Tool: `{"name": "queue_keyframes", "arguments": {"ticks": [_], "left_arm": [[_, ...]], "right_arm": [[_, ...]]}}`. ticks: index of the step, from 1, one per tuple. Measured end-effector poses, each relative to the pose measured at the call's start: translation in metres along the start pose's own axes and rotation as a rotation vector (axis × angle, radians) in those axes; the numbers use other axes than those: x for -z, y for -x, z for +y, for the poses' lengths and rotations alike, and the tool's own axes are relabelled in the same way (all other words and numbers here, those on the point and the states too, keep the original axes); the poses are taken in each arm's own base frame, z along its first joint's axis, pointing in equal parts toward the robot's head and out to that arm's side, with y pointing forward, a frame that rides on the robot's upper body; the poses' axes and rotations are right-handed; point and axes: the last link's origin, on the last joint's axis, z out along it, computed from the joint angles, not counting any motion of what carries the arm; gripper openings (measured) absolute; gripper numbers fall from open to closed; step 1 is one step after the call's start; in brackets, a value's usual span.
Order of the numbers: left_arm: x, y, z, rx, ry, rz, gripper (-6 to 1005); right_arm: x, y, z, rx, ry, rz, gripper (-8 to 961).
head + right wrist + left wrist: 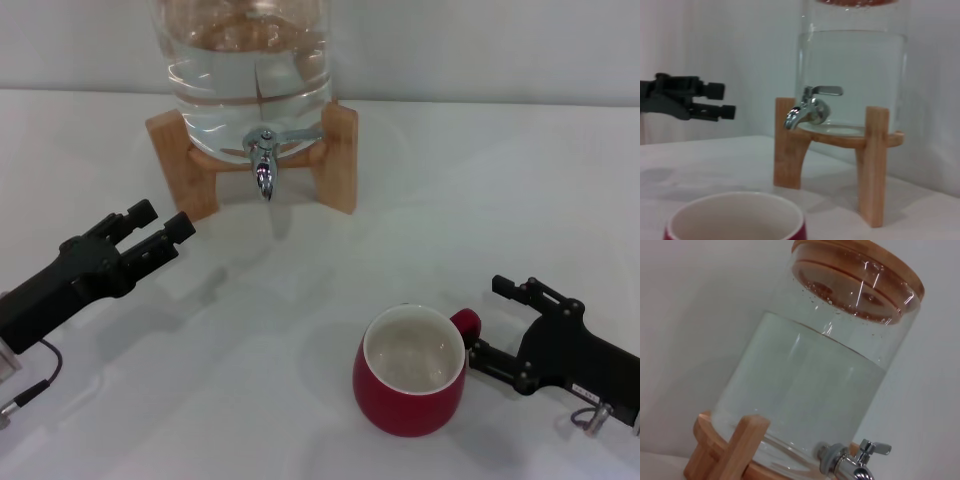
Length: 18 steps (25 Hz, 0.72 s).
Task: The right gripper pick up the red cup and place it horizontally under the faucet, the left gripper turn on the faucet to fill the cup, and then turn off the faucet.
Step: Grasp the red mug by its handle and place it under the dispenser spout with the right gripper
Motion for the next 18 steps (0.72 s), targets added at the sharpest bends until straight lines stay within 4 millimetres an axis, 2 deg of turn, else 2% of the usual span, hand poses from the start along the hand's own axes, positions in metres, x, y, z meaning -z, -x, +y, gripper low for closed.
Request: {"name": "queue_keyframes", "arguments": {"ticks": [18], "left_arm": [[-0.0002,0.0003,0.0017,0.012,0.010,0.001,841]], "right_arm": [[-0.0002,0.0006,-0.0057,-0.032,-0.041,-0.005,765]]}}
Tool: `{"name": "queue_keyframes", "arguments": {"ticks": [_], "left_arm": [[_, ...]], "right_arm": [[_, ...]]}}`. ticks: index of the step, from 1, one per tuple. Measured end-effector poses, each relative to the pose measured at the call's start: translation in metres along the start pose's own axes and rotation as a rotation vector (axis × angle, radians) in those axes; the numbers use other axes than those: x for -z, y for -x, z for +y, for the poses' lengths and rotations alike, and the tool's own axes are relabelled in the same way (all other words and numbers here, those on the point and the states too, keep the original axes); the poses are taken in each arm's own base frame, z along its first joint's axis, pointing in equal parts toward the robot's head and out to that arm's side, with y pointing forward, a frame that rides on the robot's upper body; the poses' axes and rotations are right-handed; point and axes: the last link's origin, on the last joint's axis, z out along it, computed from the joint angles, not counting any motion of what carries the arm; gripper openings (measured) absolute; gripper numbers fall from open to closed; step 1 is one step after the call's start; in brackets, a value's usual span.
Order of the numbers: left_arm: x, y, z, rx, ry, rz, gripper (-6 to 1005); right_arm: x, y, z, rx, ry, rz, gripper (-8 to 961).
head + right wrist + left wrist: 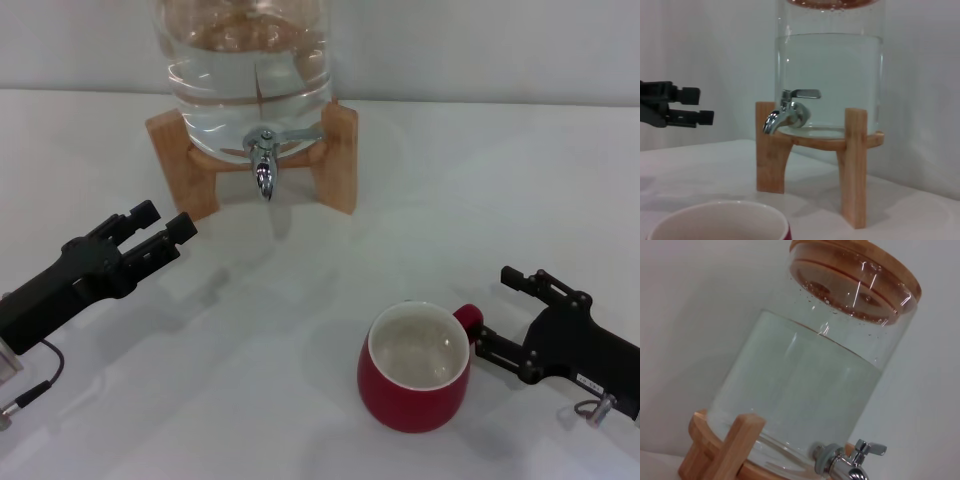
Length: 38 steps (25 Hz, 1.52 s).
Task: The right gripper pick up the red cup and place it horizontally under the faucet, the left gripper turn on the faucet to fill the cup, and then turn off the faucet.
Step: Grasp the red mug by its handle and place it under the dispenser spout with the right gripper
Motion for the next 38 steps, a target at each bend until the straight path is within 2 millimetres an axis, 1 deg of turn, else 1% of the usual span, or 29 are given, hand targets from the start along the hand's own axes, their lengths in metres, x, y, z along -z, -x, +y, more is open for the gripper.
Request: {"name": "queue_keyframes", "arguments": {"ticks": [8,24,30,35,38], "left_arm": [[-0.0001,0.0001,-0.0002,0.001,-0.001,-0.001,841],[-0.0008,-0.0003,-0.0011,0.000,-0.005,-0.003,841],[-0.0008,-0.0006,-0.0011,0.002,-0.005,-0.002,841],[-0.0013,-0.0015,-0.0012,0.004,-0.004,-0.002,841],[-0.0014,-0.0016,-0.0013,0.004,-0.004,-0.002,841]], "right_arm": [[-0.0023,0.0019,-0.0004,-0.010,-0.008,-0.009,765],[-0.0045,-0.0005,-0.0016,-0.014,-0.015,0.015,762],[-0.0049,-0.0006,0.0010,-0.009,-0.003,0.014,759],[-0.0068,0.0012,0.0014,0.009,0.001,0.009,568],[-0.0080,0.0022,0.0015,0.014,0.003,0.007,329]]}}
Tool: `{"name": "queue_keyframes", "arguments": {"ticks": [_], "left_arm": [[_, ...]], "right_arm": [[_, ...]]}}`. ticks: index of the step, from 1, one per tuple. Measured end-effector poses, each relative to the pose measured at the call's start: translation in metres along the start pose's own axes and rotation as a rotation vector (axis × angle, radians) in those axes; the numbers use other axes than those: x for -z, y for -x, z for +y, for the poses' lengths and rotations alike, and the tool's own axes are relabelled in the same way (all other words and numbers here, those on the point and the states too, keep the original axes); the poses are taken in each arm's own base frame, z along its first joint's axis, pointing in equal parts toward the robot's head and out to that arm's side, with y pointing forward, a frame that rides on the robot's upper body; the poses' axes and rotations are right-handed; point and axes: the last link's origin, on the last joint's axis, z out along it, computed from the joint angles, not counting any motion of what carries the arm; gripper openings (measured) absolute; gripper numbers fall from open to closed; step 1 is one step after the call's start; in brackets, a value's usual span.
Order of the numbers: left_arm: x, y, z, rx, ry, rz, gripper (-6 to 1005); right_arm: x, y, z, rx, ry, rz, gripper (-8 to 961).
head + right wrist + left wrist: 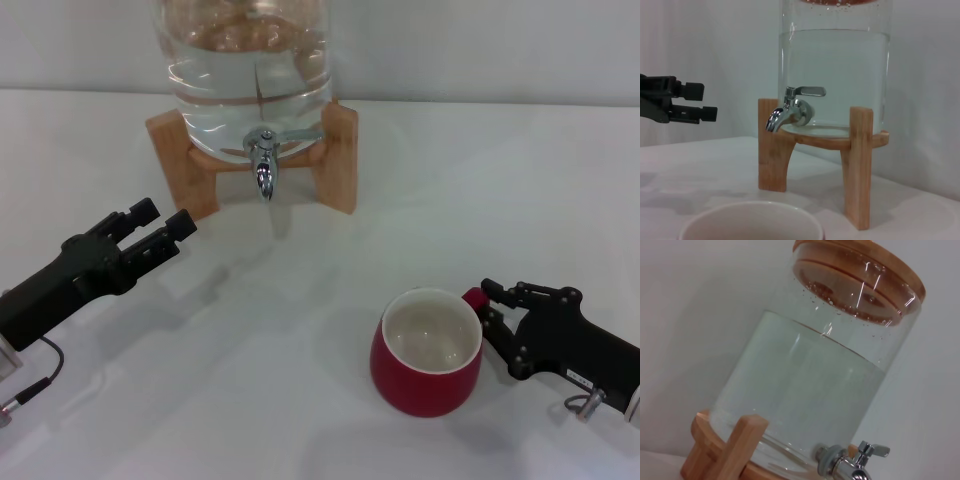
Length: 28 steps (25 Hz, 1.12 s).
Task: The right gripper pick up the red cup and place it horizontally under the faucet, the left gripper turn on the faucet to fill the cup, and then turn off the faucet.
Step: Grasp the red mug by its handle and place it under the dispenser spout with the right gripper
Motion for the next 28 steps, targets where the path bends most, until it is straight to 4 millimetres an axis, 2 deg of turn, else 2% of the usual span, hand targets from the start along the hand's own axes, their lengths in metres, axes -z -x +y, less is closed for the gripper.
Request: {"name": "queue_keyframes", "arguments": {"ticks": [5,15,28], "left_arm": [[0.000,0.000,0.000,0.000,-0.001,0.000,841],[0.003,0.004,-0.003,0.009,-0.026,-0.007,841],[0.016,0.013,-0.003,0.028,-0.061,-0.015,842]], "right_arm": [[-0.001,0.002,0.000,0.002,0.003,-0.008,127],[-0.002,0.003,0.002,0.005,0.014,-0.015,127],[-0.016,0.018,0.001,0.033,0.026,-0.050,128]]}}
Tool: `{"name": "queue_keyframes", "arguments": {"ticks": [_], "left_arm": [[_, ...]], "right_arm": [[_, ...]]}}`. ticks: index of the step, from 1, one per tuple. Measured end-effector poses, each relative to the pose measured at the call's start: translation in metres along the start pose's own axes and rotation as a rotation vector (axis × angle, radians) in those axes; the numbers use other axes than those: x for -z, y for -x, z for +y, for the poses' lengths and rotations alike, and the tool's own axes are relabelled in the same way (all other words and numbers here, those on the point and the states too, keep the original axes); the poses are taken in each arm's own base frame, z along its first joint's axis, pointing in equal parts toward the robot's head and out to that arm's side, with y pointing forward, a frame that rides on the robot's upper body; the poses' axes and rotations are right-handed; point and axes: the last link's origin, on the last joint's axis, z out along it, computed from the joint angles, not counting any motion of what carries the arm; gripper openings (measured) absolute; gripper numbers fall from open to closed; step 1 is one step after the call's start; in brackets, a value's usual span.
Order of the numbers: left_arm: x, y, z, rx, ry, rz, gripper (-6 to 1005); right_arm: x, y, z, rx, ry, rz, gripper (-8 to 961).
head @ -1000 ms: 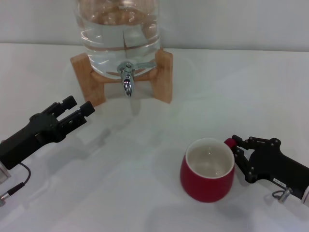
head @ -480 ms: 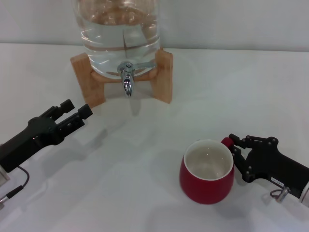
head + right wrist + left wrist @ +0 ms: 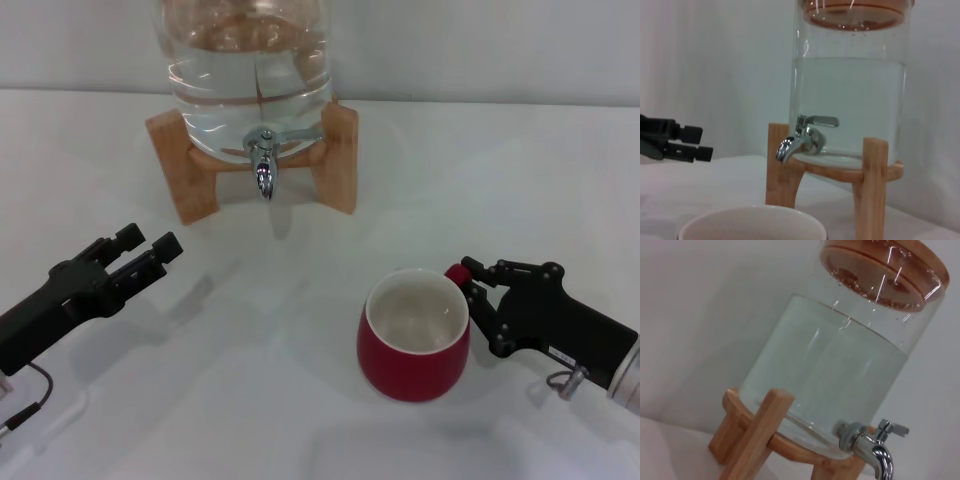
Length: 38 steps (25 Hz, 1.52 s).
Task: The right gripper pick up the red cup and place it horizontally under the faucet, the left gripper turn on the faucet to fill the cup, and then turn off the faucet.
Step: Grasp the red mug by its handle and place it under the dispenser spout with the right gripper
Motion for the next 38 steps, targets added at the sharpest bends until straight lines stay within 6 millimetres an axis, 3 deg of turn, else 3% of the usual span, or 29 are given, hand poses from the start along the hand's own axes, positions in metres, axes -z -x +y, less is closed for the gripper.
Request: {"name": "queue_keyframes", "arguments": {"ticks": [10,28,38], "left_arm": [[0.005,0.007,-0.003,0.005,-0.029,-0.032,842],[0.013,0.014,-0.008,0.011,-0.070,-0.061,842],[0.025,0.012,-0.015,0.016,-0.125,-0.038,842]], "right_arm": [[-0.014,0.014,0.000,0.039,0.027,-0.037,127],[-0.062,0.029,-0.003,0.099,0.068,0.025,127],[-0.064,0.031,-0.006,0.090,0.056,0.021,128]]}}
